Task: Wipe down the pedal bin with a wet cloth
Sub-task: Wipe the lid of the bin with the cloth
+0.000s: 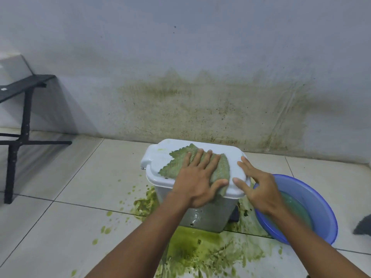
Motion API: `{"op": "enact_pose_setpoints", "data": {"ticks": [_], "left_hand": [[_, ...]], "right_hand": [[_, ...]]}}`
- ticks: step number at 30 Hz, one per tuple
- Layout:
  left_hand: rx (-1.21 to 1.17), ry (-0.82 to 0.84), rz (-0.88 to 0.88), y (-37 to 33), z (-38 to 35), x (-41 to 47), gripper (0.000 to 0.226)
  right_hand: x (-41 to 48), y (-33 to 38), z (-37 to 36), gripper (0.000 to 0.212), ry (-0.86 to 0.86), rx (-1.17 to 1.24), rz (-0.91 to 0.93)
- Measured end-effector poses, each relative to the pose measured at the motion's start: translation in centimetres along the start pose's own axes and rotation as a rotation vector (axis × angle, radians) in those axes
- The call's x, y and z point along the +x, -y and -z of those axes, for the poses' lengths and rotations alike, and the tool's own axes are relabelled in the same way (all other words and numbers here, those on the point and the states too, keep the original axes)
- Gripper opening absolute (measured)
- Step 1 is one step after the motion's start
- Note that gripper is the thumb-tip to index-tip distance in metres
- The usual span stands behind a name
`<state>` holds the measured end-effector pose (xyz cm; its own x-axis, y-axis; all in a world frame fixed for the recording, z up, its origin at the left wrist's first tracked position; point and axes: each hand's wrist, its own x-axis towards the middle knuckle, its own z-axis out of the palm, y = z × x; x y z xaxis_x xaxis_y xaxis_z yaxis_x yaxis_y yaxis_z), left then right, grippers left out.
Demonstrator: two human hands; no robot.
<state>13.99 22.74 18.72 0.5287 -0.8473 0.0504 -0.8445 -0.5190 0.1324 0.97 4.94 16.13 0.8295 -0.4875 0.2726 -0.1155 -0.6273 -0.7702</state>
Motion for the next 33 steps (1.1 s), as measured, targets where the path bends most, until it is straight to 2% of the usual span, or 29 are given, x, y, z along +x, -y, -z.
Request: {"op": "enact_pose_setpoints", "data": {"ticks": [1,3,7,11,15,18,21,23,26,29,33], "left_hand": [[-0.014,0.016,-0.016,0.4,0.2,0.2,0.076],[-0.051,0.044,-0.004,1.9,1.0,1.2,0.071],[-0.075,0.049,0.235,6.8,2.6,2.5,0.069],[-0.043,0.019,0.478,6.8,1.8,-0.8,0.068],[-0.075,0.040,0.309,2.0,1.4,1.4,0.066],[-0.129,0.063,0.288,3.3,2.0,3.5,0.068],[-0.155,0.005,0.462,7.2,2.0,2.0,0.068],[-0.267,-0.065,0.623,9.5,2.2,0.6,0.068],[-0.354,-0.127,0.775,9.6,2.3,-0.4,0.070],[-0.174,-0.096,0.683,5.6,1.4,-0.4,0.069],[-0.101,0.015,0.347,0.9,0.8,2.5,0.068]], "right_hand": [[0.4,0.5,-0.4,0.046,-0.081,-0.024,-0.029],[1.0,1.3,-1.4,0.036,-0.175,-0.124,-0.070],[0.4,1.5,-2.1,0.033,-0.231,-0.183,-0.030],[-0.3,1.4,-3.3,0.048,-0.317,-0.165,0.036],[-0.2,2.0,-4.2,0.051,-0.384,-0.162,0.037],[-0.2,1.9,-3.6,0.052,-0.371,-0.167,0.059],[-0.4,2.0,-3.6,0.050,-0.376,-0.185,0.093],[-0.6,2.2,-3.9,0.050,-0.384,-0.191,0.090],[-0.5,2.5,-3.8,0.050,-0.381,-0.173,0.067],[-0.5,2.4,-3.8,0.052,-0.361,-0.162,0.030],[-0.4,2.3,-4.0,0.051,-0.364,-0.135,0.010]]}}
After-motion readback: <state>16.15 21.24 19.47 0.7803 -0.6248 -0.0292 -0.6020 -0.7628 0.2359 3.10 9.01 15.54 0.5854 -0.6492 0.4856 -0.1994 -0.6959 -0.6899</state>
